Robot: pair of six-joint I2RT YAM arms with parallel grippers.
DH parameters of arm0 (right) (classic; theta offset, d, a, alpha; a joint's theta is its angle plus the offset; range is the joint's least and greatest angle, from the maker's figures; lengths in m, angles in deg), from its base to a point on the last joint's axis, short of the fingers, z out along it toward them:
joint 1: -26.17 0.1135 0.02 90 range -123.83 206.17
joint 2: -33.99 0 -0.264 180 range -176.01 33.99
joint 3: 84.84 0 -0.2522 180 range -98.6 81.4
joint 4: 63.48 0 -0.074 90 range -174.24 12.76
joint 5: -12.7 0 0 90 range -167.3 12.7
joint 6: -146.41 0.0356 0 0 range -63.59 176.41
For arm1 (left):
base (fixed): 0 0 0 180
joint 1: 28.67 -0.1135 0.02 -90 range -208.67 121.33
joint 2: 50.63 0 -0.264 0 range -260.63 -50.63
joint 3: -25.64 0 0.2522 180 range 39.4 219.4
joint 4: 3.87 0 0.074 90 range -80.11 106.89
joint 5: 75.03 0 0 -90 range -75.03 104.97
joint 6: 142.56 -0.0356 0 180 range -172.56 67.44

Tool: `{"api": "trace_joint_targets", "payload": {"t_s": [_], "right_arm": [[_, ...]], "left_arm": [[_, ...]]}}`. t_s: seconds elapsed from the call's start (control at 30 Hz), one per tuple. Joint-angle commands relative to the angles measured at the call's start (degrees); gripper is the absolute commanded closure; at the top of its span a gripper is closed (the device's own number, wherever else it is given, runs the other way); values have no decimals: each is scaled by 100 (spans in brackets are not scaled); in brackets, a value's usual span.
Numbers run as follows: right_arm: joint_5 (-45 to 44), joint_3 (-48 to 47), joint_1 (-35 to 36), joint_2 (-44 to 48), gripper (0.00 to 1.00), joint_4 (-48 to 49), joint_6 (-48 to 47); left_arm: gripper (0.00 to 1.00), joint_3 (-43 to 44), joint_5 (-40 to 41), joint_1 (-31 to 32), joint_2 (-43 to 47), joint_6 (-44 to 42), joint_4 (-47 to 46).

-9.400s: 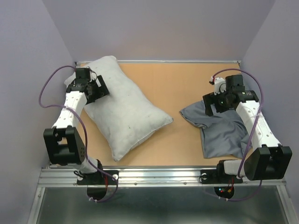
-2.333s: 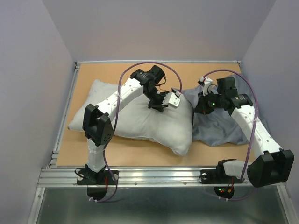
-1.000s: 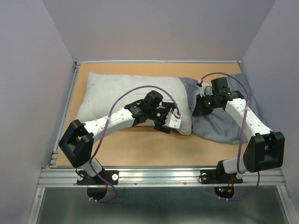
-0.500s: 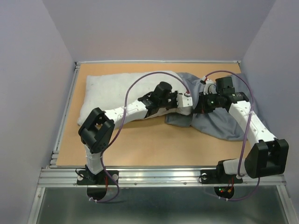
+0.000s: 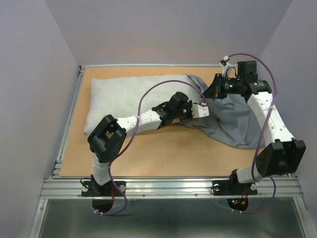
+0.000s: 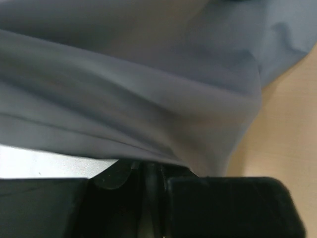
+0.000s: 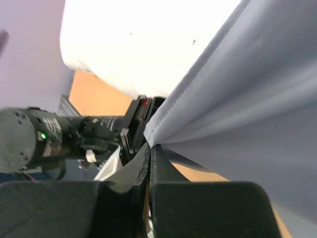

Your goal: Put the pillow into the pillowcase

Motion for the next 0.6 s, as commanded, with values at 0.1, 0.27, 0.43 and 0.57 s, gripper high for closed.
{"api": "trace_joint_targets", "payload": {"t_s": [0.1, 0.27, 0.43, 0.57], "right_arm": [[448, -239, -251, -234, 99, 253, 581], [289, 860, -252, -6, 99, 262, -51], [315, 1308, -234, -277, 99, 429, -298], [377, 1353, -76, -409, 100, 640, -298]], "left_arm": [[82, -1004, 171, 68, 1393, 42, -542], [82, -1682, 171, 68, 2421, 42, 20], [5, -929, -2266, 94, 3038, 2152, 1536], [4, -233, -2141, -195, 2924, 1388, 2665]]}}
